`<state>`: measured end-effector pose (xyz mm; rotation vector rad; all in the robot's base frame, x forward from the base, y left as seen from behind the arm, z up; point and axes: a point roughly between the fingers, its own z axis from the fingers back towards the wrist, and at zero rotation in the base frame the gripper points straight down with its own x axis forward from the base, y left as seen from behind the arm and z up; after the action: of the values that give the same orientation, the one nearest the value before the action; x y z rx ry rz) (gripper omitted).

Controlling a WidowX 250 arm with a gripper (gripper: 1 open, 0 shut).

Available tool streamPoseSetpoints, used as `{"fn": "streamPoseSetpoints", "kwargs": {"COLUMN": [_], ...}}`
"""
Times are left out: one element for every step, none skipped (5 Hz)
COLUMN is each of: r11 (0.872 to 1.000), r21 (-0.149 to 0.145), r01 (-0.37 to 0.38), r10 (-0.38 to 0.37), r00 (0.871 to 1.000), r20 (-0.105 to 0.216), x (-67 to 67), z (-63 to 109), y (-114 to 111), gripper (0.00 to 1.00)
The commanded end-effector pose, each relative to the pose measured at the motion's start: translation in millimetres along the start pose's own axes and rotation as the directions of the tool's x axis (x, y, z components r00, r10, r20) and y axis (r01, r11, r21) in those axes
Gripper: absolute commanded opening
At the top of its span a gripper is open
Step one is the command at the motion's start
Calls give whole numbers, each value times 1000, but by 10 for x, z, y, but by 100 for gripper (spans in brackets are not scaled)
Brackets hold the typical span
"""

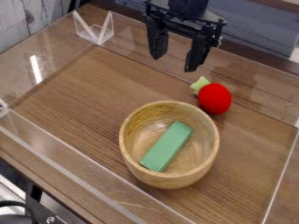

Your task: Remove the green block from the brown bowl and put it on the table

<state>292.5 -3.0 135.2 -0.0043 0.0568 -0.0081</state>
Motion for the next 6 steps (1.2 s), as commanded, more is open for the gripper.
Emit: {"fn": "streamPoseSetpoints", "kwargs": {"r11": [999,999,998,998,997,991], "r21": [-8,-24,-29,-29,-28,-25], "r01": [42,24,47,59,70,129], "r10": [-42,-25,-48,-61,-71,-130], "r00": [999,999,998,997,996,991], "r20": [-21,-32,-40,-47,-48,-44], "x": [-97,-260,-408,-520,-604,-679], "z": [-109,-145,-214,-293,-373,-383], "y": [-34,-41,-112,-181,-240,-289], "gripper": [100,100,100,100,100,100]}}
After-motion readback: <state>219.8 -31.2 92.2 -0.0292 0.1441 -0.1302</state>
